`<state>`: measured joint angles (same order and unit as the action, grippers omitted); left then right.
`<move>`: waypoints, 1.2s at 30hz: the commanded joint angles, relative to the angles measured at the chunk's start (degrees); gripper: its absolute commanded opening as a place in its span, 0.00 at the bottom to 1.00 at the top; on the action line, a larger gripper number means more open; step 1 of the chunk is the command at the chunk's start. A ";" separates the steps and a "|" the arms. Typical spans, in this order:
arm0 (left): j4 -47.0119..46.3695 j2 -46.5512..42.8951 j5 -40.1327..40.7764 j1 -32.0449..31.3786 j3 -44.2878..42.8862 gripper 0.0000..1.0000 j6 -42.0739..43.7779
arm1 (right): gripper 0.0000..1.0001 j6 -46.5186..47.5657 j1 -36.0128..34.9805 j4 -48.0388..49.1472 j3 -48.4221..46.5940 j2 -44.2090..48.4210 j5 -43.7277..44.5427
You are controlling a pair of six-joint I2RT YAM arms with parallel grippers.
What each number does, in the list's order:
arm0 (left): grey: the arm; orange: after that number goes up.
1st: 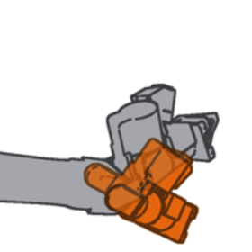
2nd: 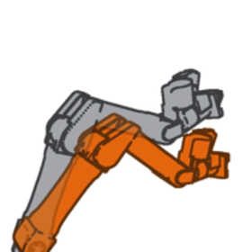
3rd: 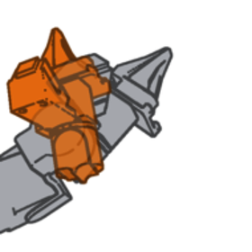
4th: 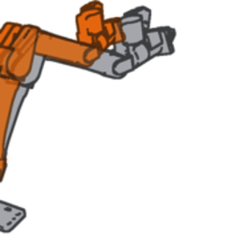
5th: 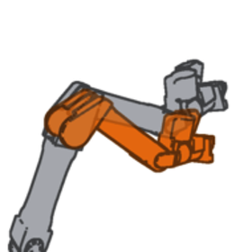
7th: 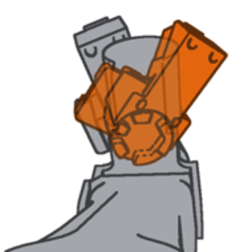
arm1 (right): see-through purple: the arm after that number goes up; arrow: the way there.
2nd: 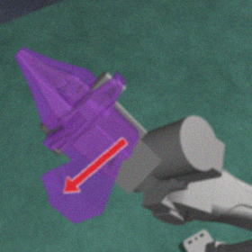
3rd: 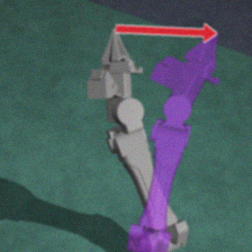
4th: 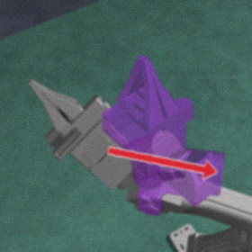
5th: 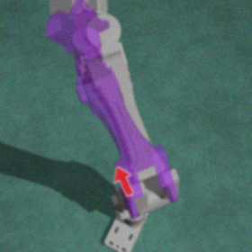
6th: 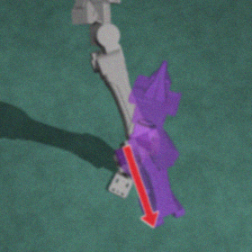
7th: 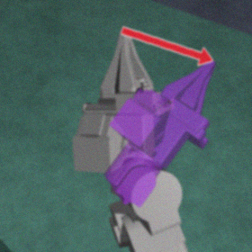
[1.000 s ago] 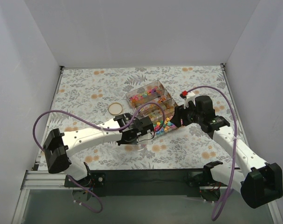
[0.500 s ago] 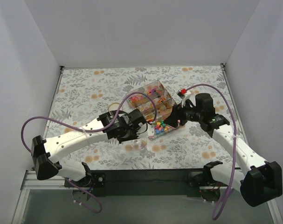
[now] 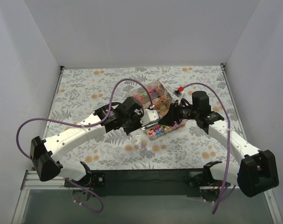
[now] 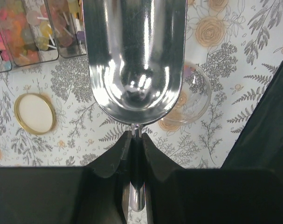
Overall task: Pack the candies
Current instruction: Place the fake candies in the packing bottle, then pick up the fake candies from the storage box.
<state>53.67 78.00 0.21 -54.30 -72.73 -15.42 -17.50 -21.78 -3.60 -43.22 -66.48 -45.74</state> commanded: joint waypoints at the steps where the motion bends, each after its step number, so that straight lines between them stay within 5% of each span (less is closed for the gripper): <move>1: -3.92 -1.09 -3.72 0.34 -0.39 0.00 0.74 | 0.65 -1.31 -0.11 2.98 0.86 -1.37 -1.65; 11: -7.08 -4.60 -6.09 0.60 0.83 0.00 1.27 | 0.51 -1.58 0.42 3.07 0.77 -6.20 1.09; 28: -19.13 -8.65 -9.53 3.85 7.52 0.00 -1.10 | 0.52 -0.97 0.69 2.37 -0.54 -8.14 1.34; 36: -10.61 -0.06 -4.69 6.75 -1.34 0.00 0.39 | 0.62 14.66 5.52 -17.39 -18.00 -12.97 16.27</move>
<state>40.49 76.12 -6.50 -48.64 -68.99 -16.14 -11.20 -17.61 -12.71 -52.60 -78.15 -38.13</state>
